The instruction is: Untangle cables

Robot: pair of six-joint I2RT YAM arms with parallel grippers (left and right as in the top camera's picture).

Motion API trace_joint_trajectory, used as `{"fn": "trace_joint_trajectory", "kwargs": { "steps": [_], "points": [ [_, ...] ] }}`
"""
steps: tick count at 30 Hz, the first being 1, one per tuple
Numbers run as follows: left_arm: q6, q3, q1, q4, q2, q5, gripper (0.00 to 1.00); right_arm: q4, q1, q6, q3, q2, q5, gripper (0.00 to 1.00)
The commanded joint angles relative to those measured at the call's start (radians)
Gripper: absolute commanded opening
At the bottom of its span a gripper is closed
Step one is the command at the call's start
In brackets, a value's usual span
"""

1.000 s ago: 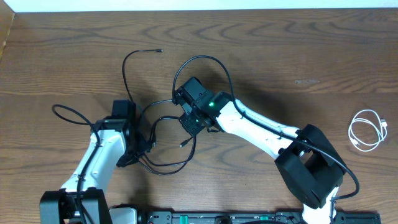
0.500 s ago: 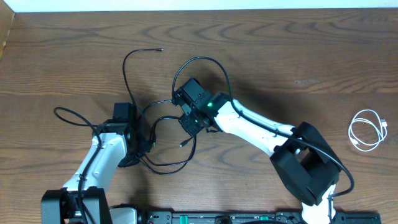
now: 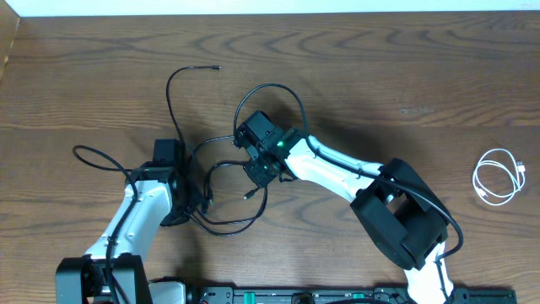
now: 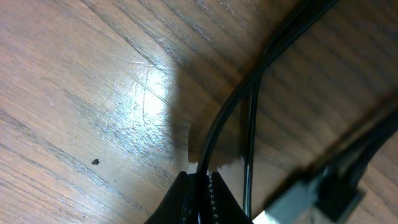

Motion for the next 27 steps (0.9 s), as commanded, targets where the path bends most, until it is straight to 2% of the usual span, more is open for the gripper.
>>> {"fn": "trace_joint_trajectory", "kwargs": {
  "steps": [1,6,10,13,14,15,17,19,23,27],
  "points": [
    [-0.005,-0.007,-0.001,0.001,0.005,-0.016,0.08,-0.006,0.002,-0.007,-0.005,0.011,0.09,0.01],
    [-0.005,-0.007,-0.001,0.001,0.005,-0.016,0.08,-0.011,0.002,-0.007,-0.005,0.011,0.14,0.02],
    [-0.006,-0.007,-0.001,0.001,0.005,-0.016,0.08,-0.011,0.002,-0.007,-0.005,0.011,0.14,0.15],
    [-0.005,-0.007,-0.001,0.001,0.005,-0.016,0.08,-0.01,0.002,-0.007,-0.005,0.011,0.14,0.2],
    [-0.005,-0.007,-0.001,0.001,0.005,-0.016,0.08,-0.009,0.002,-0.007,-0.005,0.011,0.139,0.27],
    [-0.006,-0.007,-0.001,0.001,0.005,-0.016,0.08,-0.009,0.002,-0.007,-0.005,0.011,0.14,0.48],
    [-0.005,-0.007,-0.001,0.001,0.005,-0.016,0.08,-0.007,0.002,-0.007,-0.005,0.011,0.14,0.59],
    [-0.006,-0.007,-0.001,0.002,0.005,-0.016,0.08,-0.007,0.002,-0.006,-0.005,0.011,0.14,0.57],
    [-0.005,-0.007,-0.001,0.004,0.005,-0.016,0.08,-0.004,0.002,-0.006,-0.005,0.011,0.139,0.22],
    [-0.005,-0.007,-0.001,0.005,0.005,-0.016,0.08,-0.005,0.002,-0.006,-0.005,0.011,0.139,0.01]
  ]
}}
